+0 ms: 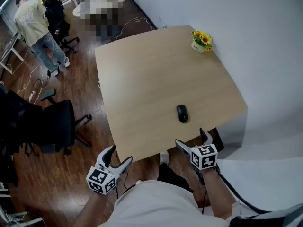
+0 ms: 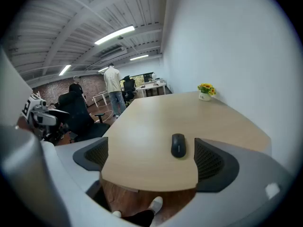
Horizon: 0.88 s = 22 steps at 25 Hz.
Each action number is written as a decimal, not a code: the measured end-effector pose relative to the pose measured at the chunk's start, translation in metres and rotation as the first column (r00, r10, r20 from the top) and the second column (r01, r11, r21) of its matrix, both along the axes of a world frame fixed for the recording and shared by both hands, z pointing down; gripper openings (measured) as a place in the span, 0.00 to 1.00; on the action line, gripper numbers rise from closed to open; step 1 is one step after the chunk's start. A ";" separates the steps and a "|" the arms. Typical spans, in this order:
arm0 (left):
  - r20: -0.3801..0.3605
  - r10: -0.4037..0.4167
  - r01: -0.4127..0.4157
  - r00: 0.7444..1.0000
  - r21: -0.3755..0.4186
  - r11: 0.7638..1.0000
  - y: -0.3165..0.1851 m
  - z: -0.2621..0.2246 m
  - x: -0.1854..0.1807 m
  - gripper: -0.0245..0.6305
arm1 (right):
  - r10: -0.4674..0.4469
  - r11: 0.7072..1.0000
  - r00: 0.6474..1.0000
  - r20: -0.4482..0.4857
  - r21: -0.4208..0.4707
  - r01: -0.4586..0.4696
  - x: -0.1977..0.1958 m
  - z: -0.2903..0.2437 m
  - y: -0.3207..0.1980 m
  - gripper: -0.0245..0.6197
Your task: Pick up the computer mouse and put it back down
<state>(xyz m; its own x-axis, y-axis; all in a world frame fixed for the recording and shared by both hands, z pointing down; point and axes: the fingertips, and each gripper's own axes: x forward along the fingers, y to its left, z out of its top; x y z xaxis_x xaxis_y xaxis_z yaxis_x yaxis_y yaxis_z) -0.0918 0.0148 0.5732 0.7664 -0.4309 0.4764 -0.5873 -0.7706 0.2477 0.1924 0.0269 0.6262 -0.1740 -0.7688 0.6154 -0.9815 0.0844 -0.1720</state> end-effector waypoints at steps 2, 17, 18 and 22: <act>0.001 -0.012 0.012 1.000 0.005 1.000 -0.024 -0.003 0.025 0.55 | -0.013 1.000 1.000 -0.025 -0.028 0.012 0.019 0.023 -0.039 0.92; 0.029 0.004 -0.004 1.000 0.010 1.000 -0.081 -0.006 0.076 0.55 | 0.038 0.940 0.989 -0.141 -0.330 -0.084 0.087 0.191 -0.145 0.49; 0.026 0.006 -0.007 1.000 0.013 1.000 -0.083 -0.006 0.073 0.55 | 0.030 0.939 0.988 -0.149 -0.334 -0.078 0.087 0.189 -0.144 0.49; 0.003 0.002 -0.002 1.000 0.029 1.000 -0.096 -0.009 0.059 0.55 | -0.041 0.957 0.988 -0.150 -0.290 -0.004 0.065 0.138 -0.142 0.49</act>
